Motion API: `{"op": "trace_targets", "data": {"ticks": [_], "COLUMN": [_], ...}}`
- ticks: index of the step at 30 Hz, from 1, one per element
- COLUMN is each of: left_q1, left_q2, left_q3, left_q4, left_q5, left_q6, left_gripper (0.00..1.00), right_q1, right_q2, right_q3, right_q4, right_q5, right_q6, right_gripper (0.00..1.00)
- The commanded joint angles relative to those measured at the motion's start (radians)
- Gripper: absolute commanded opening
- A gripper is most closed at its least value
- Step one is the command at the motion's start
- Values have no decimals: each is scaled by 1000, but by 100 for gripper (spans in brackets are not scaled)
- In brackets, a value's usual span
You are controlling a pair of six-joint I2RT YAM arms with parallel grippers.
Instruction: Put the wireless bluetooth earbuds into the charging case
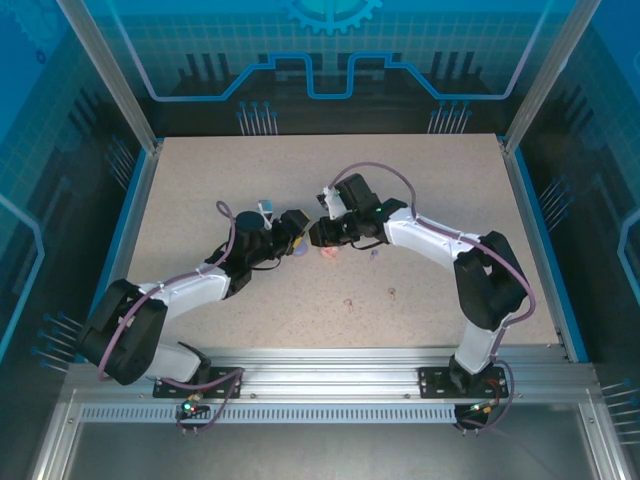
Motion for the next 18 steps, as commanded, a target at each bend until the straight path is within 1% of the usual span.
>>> {"op": "trace_targets", "data": {"ticks": [1, 3, 4, 5, 7, 9, 14, 17, 18], "left_q1": [-7, -7, -7, -6, 1, 16, 86, 135, 149], "left_q2": [16, 11, 9, 5, -4, -9, -12, -21, -24], "left_q3": [-11, -12, -10, -8, -1, 9, 42, 47, 49], "left_q4": [-2, -9, -16, -25, -49, -76, -168, -216, -223], "left_q5": [-12, -16, -19, -23, -31, -31, 1, 11, 16], "left_q6": [13, 26, 35, 45, 68, 84, 110, 130, 133], "left_gripper": [58, 58, 58, 59, 63, 69, 90, 99, 99], "right_q1": [-15, -20, -23, -25, -33, -43, -64, -78, -82], "right_q2": [27, 23, 19, 14, 11, 22, 67, 108, 122], "right_q3": [-21, -28, -32, -32, -27, -6, 23, 55, 65], "right_q4": [-15, -27, -34, -49, -79, -134, -181, -194, -196], "right_q5": [6, 21, 33, 52, 76, 107, 134, 133, 128], "right_q6": [3, 20, 31, 48, 80, 122, 169, 174, 175], "right_gripper": [22, 26, 30, 37, 45, 55, 72, 78, 79]}}
